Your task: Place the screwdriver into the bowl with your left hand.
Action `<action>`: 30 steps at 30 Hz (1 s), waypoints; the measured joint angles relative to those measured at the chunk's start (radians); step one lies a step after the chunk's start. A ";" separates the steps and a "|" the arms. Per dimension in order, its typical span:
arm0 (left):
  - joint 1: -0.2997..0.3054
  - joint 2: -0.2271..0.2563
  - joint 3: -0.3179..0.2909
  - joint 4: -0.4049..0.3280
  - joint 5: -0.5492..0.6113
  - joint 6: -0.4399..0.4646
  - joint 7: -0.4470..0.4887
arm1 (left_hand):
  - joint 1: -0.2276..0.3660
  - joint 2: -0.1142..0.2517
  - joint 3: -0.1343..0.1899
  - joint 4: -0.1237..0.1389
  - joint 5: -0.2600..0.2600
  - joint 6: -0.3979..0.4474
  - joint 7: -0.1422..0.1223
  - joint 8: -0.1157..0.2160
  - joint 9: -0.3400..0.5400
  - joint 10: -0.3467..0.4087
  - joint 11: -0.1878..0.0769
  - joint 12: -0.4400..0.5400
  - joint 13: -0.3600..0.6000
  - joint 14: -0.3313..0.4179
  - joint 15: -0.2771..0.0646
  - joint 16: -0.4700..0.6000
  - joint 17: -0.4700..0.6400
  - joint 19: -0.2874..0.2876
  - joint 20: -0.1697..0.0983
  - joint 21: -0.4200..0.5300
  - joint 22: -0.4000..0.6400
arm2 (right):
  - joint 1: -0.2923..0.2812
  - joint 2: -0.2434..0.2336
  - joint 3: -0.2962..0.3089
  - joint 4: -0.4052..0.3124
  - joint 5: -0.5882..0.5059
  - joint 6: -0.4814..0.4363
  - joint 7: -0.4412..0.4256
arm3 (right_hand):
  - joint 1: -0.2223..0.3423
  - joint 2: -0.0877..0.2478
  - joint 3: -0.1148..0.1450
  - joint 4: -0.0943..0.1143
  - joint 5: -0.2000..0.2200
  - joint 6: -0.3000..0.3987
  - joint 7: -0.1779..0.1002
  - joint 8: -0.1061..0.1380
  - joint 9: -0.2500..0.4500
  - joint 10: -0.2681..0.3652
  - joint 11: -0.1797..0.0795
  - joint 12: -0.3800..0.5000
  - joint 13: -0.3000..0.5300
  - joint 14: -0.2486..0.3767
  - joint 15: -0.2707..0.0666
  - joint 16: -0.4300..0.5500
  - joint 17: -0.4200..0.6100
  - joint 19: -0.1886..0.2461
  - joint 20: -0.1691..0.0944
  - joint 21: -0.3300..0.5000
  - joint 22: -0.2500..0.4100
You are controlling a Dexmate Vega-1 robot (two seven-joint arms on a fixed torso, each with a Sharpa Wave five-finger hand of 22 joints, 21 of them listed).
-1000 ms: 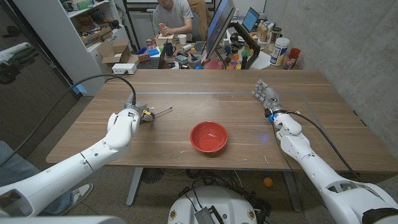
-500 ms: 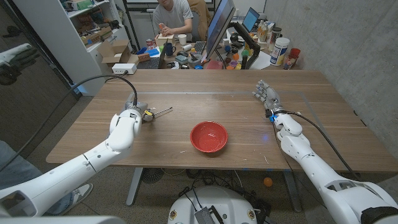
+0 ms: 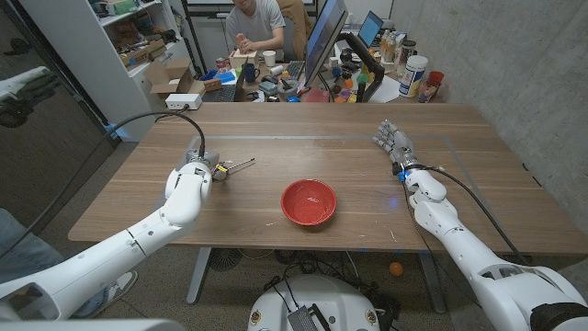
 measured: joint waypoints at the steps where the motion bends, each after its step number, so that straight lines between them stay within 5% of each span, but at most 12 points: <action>1: 0.000 -0.002 0.000 0.002 0.004 -0.001 -0.002 | 0.001 0.001 0.000 0.000 0.000 0.000 0.000 0.000 0.000 0.001 -0.001 0.000 0.000 0.000 0.000 0.000 0.000 0.000 0.000 0.000 0.000 | 0.001 0.001 0.001 0.003 0.000 0.001 0.001 | 0.000 0.000 0.000 0.000 0.000 0.000 0.000 0.000 0.000 0.000 0.000 0.000 0.000 0.000 0.000 0.000 0.000 0.000 0.000 0.000 0.000; 8: 0.001 -0.011 0.000 0.008 0.018 -0.012 -0.007 | 0.011 0.000 0.000 0.000 0.000 0.020 -0.002 0.000 0.000 0.013 -0.008 0.003 -0.002 0.014 -0.004 0.000 0.000 0.005 -0.005 0.000 0.000 | 0.005 0.005 0.002 0.015 0.001 0.004 0.006 | 0.000 0.000 0.000 0.000 0.000 0.000 0.000 0.000 0.000 0.000 0.000 0.000 0.000 0.000 0.000 0.000 0.000 0.000 0.000 0.000 0.000; 20: 0.002 -0.032 -0.001 0.026 0.046 -0.022 -0.003 | 0.150 0.087 0.064 -0.019 0.020 0.111 0.007 0.008 0.002 0.067 -0.020 0.008 -0.005 0.055 -0.020 0.000 0.000 0.035 -0.011 0.000 0.000 | 0.007 0.006 0.004 0.012 -0.003 0.028 0.013 | 0.000 0.000 -0.003 -0.003 0.000 0.000 0.000 0.000 0.000 0.000 0.000 0.000 0.000 0.000 0.000 0.000 0.000 0.000 0.000 0.000 0.000; 30: 0.005 -0.046 -0.001 0.035 0.055 -0.024 0.009 | 0.185 0.094 0.076 -0.023 0.027 0.129 0.011 0.007 0.002 0.078 -0.020 0.008 -0.005 0.064 -0.018 0.000 -0.005 0.041 -0.005 0.000 0.000 | -0.001 -0.005 0.004 -0.020 -0.013 0.036 0.002 | 0.000 0.000 -0.003 -0.003 0.000 0.000 0.000 0.000 0.000 0.000 0.000 0.000 0.000 0.000 0.000 0.000 0.000 -0.004 0.004 0.000 0.000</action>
